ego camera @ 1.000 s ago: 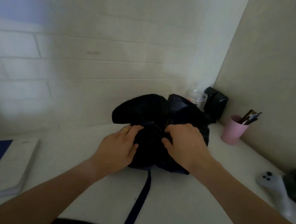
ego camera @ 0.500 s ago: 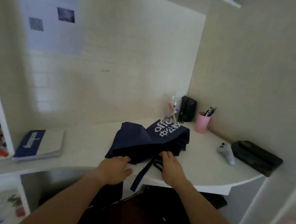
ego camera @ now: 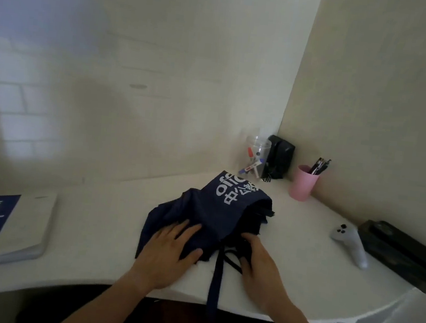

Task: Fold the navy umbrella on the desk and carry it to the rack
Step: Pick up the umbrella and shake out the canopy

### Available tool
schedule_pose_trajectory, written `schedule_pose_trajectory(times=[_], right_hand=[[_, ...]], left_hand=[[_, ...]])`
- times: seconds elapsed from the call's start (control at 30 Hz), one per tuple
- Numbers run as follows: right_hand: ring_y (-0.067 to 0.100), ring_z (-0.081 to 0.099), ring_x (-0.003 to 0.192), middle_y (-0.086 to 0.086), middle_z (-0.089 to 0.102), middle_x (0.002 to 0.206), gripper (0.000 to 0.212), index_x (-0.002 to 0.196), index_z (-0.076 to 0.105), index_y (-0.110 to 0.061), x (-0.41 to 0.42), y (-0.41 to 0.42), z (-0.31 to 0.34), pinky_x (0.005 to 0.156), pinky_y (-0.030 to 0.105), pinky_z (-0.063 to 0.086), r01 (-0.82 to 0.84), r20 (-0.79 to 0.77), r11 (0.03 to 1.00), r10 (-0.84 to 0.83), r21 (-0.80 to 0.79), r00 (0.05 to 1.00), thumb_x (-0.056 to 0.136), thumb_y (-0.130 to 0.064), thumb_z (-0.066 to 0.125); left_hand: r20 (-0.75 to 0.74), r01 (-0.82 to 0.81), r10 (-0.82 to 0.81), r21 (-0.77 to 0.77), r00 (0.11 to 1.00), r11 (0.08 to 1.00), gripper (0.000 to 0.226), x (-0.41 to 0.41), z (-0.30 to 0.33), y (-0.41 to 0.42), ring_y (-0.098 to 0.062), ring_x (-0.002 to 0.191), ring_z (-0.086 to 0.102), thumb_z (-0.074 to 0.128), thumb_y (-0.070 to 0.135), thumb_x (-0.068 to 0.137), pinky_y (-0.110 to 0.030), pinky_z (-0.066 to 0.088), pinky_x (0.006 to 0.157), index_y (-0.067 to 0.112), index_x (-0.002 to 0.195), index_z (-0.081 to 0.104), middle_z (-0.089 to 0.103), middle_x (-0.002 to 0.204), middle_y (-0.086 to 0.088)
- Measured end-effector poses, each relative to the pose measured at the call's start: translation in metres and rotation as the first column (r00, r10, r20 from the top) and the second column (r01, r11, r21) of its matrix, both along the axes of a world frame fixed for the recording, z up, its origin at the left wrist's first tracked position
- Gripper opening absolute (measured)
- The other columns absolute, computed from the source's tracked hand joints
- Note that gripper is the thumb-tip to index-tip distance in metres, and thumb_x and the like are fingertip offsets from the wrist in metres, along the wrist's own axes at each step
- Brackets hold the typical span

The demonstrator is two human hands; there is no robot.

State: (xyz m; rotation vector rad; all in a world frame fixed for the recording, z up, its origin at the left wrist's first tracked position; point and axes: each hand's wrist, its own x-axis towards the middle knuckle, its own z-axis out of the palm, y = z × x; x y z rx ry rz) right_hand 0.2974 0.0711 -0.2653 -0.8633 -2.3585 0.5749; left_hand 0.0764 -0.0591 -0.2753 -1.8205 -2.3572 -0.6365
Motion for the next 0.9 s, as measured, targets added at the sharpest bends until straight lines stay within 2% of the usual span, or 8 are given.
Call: schedule_pose_trajectory(times=[0.13, 0.27, 0.37, 0.43, 0.5, 0.7, 0.83, 0.9], right_hand=[[0.014, 0.061, 0.116, -0.005, 0.061, 0.127, 0.039, 0.133, 0.045, -0.024, -0.018, 0.006, 0.015, 0.092, 0.025, 0.047, 0.107, -0.202, 0.986, -0.131, -0.125, 0.971, 0.098, -0.014, 0.058], [0.015, 0.051, 0.118, -0.003, 0.056, 0.128, 0.039, 0.127, 0.055, -0.022, -0.05, 0.005, 0.063, 0.096, 0.027, 0.041, 0.281, -0.383, 0.947, -0.206, 0.153, 0.9, 0.094, -0.043, 0.062], [0.025, 0.037, 0.139, 0.002, 0.042, 0.153, 0.071, 0.144, 0.044, -0.03, -0.081, 0.016, 0.077, 0.111, 0.041, 0.038, 0.14, 0.074, 0.944, -0.169, 0.297, 0.983, 0.084, -0.064, 0.06], [0.034, 0.026, 0.146, 0.005, 0.02, 0.165, 0.098, 0.157, 0.016, -0.033, -0.09, 0.024, 0.067, 0.115, 0.05, 0.034, 0.092, 0.417, 0.992, -0.12, 0.089, 0.901, 0.078, -0.074, 0.058], [0.037, 0.03, 0.144, 0.006, 0.021, 0.165, 0.105, 0.158, 0.007, -0.033, -0.088, 0.03, 0.05, 0.113, 0.051, 0.035, 0.108, 0.538, 0.994, -0.088, -0.006, 0.838, 0.077, -0.078, 0.055], [0.027, 0.052, 0.121, 0.004, 0.054, 0.137, 0.074, 0.144, 0.038, -0.029, -0.078, 0.03, 0.03, 0.096, 0.04, 0.05, 0.085, 0.336, 0.987, -0.126, 0.135, 0.933, 0.084, -0.067, 0.058], [0.022, 0.064, 0.097, -0.001, 0.068, 0.108, 0.048, 0.116, 0.054, -0.022, -0.074, 0.037, 0.033, 0.081, 0.036, 0.054, 0.08, 0.153, 0.994, -0.068, -0.068, 0.986, 0.081, -0.05, 0.073], [0.019, 0.064, 0.091, -0.005, 0.067, 0.1, 0.044, 0.112, 0.057, -0.02, -0.069, 0.044, 0.038, 0.078, 0.034, 0.053, 0.068, 0.065, 0.972, -0.055, -0.226, 0.996, 0.082, -0.046, 0.076]], left_hand=[[-0.012, -0.02, 0.02, -0.002, 1.0, 1.0, 0.071, -0.007, -0.009, 0.006, -0.017, 0.152, 0.02, 0.01, 0.08, 0.092, -0.039, 0.018, 0.124, 0.052, 0.156, 0.017, 0.023, 0.167, 0.008], [-0.083, -0.032, 0.039, 0.088, 0.996, 0.996, 0.057, -0.003, -0.007, 0.004, -0.019, 0.134, 0.044, 0.03, 0.068, 0.098, -0.038, 0.039, 0.11, 0.047, 0.149, 0.042, 0.05, 0.149, 0.003], [-0.159, -0.001, 0.029, 0.178, 0.987, 0.984, 0.051, -0.005, -0.011, 0.003, -0.019, 0.116, 0.053, 0.039, 0.063, 0.098, -0.036, 0.049, 0.094, 0.04, 0.139, 0.056, 0.059, 0.129, 0.002], [-0.166, 0.01, 0.023, 0.197, 0.986, 0.98, 0.049, -0.005, -0.008, 0.0, -0.019, 0.108, 0.055, 0.04, 0.062, 0.097, -0.034, 0.049, 0.086, 0.037, 0.135, 0.06, 0.059, 0.12, 0.003], [-0.138, 0.005, 0.025, 0.213, 0.99, 0.977, 0.052, -0.003, -0.004, -0.004, -0.016, 0.103, 0.055, 0.039, 0.066, 0.096, -0.031, 0.049, 0.082, 0.035, 0.13, 0.063, 0.059, 0.115, 0.005], [0.254, -0.203, 0.128, 0.296, 0.959, 0.933, 0.043, 0.008, 0.036, -0.006, -0.004, 0.076, 0.06, 0.044, 0.058, 0.099, -0.024, 0.051, 0.067, 0.028, 0.127, 0.057, 0.065, 0.082, 0.015], [-0.047, -0.234, 0.275, 0.403, 0.96, 0.885, 0.029, -0.005, 0.057, 0.013, -0.023, 0.094, 0.059, 0.068, 0.035, 0.092, -0.036, 0.05, 0.078, 0.021, 0.118, 0.064, 0.065, 0.104, -0.001], [0.015, -0.269, 0.284, 0.381, 0.959, 0.885, 0.043, -0.007, 0.062, 0.017, -0.028, 0.107, 0.057, 0.071, 0.041, 0.088, -0.04, 0.049, 0.087, 0.02, 0.125, 0.061, 0.062, 0.119, -0.005]])
